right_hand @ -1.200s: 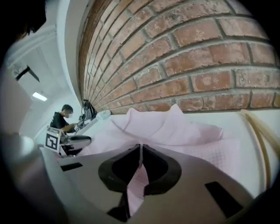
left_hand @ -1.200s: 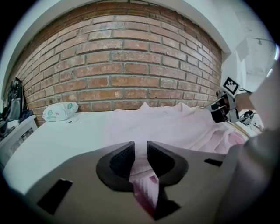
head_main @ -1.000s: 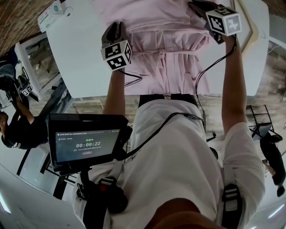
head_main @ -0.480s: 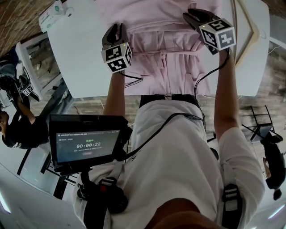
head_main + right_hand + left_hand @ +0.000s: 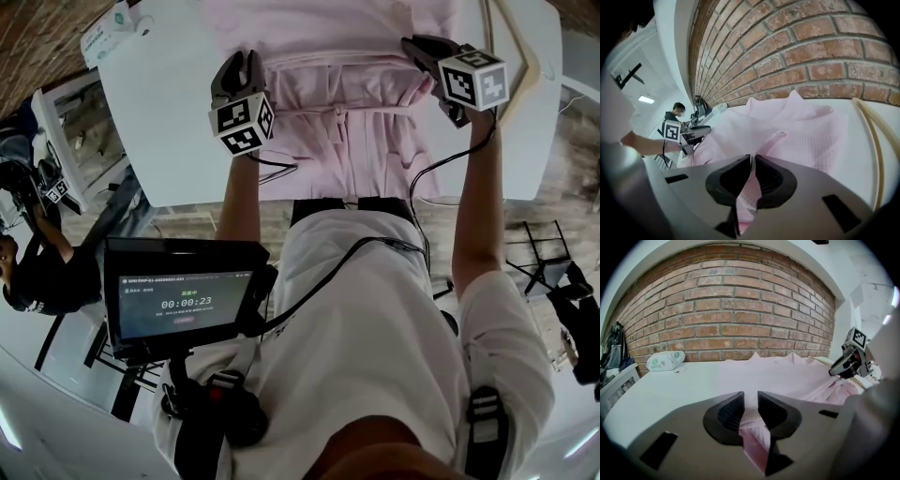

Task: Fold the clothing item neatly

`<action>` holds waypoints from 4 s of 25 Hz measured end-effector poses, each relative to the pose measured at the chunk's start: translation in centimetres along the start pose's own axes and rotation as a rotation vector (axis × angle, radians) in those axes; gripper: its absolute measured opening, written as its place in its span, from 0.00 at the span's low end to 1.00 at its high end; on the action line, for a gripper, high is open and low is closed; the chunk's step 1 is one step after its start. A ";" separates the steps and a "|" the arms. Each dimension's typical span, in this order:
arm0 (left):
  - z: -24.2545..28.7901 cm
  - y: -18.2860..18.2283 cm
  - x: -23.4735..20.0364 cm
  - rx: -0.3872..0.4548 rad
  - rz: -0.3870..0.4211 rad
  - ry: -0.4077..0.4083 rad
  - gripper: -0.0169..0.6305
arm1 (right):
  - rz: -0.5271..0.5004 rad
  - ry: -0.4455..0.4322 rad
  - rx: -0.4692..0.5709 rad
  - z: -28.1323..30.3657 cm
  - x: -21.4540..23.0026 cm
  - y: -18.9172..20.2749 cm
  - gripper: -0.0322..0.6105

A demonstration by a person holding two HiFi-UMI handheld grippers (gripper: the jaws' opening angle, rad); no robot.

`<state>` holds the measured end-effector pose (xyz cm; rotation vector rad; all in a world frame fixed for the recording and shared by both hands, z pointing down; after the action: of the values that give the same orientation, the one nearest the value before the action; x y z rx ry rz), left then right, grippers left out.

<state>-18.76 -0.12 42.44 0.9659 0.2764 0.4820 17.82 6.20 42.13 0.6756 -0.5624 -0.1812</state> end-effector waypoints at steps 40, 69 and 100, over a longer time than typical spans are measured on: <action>-5.2 -2.2 -2.4 0.098 0.011 0.157 0.13 | -0.198 0.071 0.254 -4.4 -4.1 0.0 0.12; -5.3 6.9 -4.2 -0.120 -0.046 0.126 0.03 | -0.218 0.226 0.190 -11.1 5.5 7.5 0.05; -0.8 8.6 -5.1 -0.232 0.067 0.166 0.35 | -0.282 0.390 0.106 -7.7 4.0 8.6 0.26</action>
<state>-25.77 1.92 49.29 0.7111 0.3304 0.6432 25.20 15.67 44.47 0.8681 -0.1007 -0.2763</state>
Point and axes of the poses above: the fingertips, and each gripper's own axes: z forward along the fingers, x to its right, y out of its underside, the point moved 10 cm from there along -z, backward along the fingers
